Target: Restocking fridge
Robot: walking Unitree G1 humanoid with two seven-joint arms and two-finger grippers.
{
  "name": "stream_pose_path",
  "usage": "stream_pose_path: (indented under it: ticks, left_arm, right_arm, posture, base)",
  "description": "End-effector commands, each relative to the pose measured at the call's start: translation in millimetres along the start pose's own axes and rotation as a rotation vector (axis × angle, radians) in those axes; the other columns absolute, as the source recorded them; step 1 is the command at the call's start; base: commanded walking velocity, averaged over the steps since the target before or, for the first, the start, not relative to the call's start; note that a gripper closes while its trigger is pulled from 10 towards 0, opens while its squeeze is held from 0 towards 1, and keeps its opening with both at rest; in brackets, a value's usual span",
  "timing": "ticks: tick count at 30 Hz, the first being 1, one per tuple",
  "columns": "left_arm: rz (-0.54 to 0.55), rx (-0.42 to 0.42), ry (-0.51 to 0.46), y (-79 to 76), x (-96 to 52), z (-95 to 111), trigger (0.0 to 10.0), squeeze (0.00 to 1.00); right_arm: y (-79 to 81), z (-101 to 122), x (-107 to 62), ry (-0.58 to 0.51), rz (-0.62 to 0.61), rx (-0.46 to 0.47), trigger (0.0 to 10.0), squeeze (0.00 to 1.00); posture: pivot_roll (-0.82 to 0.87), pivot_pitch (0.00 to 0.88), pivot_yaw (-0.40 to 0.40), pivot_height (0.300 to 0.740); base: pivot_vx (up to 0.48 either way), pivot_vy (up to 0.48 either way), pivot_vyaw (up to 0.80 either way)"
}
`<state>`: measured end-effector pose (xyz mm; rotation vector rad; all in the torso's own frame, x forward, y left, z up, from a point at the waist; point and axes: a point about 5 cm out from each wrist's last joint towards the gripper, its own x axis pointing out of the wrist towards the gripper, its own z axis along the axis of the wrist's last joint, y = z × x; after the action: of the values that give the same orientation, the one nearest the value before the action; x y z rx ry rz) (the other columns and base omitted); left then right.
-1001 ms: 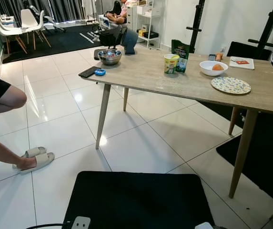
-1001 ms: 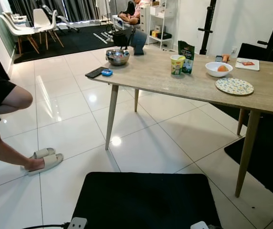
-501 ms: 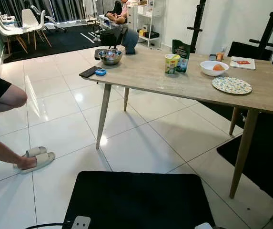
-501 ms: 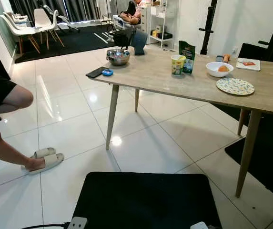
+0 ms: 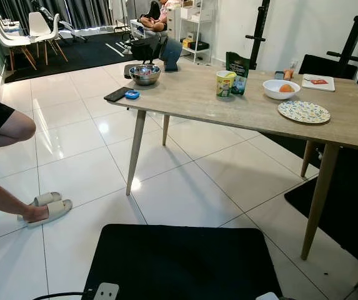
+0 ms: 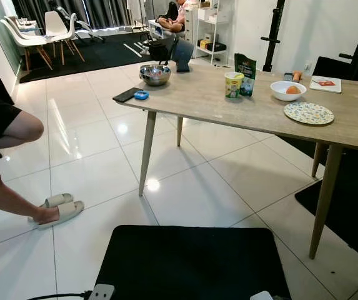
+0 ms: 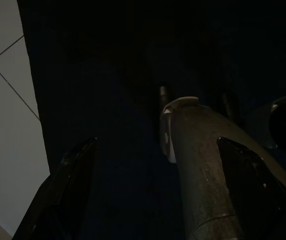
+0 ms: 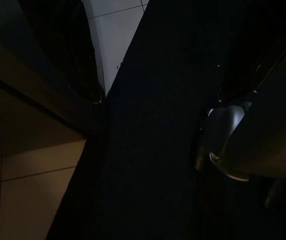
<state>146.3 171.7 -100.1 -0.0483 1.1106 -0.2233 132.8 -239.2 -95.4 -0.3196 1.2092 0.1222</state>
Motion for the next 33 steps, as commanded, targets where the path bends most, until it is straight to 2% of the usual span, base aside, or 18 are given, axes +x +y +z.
stream_pose_path:
  ticks: [1,13,33]
  left_arm:
    - [-0.011,0.005,-0.001,-4.0,1.4,2.3,10.0,0.00]
    - [-0.020,0.032,0.018,-2.9,1.0,1.3,10.0,0.00]
    - [-0.031,0.041,0.018,-1.7,0.4,1.5,10.0,0.00]
  right_arm:
    - [-1.1,2.0,0.0,0.001,0.003,-0.003,10.0,0.00]
    - [-1.1,-0.5,-0.2,0.010,0.007,-0.018,10.0,0.00]
    - [0.5,2.2,0.3,0.007,0.011,-0.017,10.0,0.00]
  posture:
    - [-0.04,0.000,0.026,0.740]
    - [-0.04,0.000,0.024,0.740]
    - [-0.04,0.000,0.028,0.740]
  base:
    - [0.000,0.000,0.00]
    - [0.000,0.000,0.00]
    - [0.323,0.000,0.00]
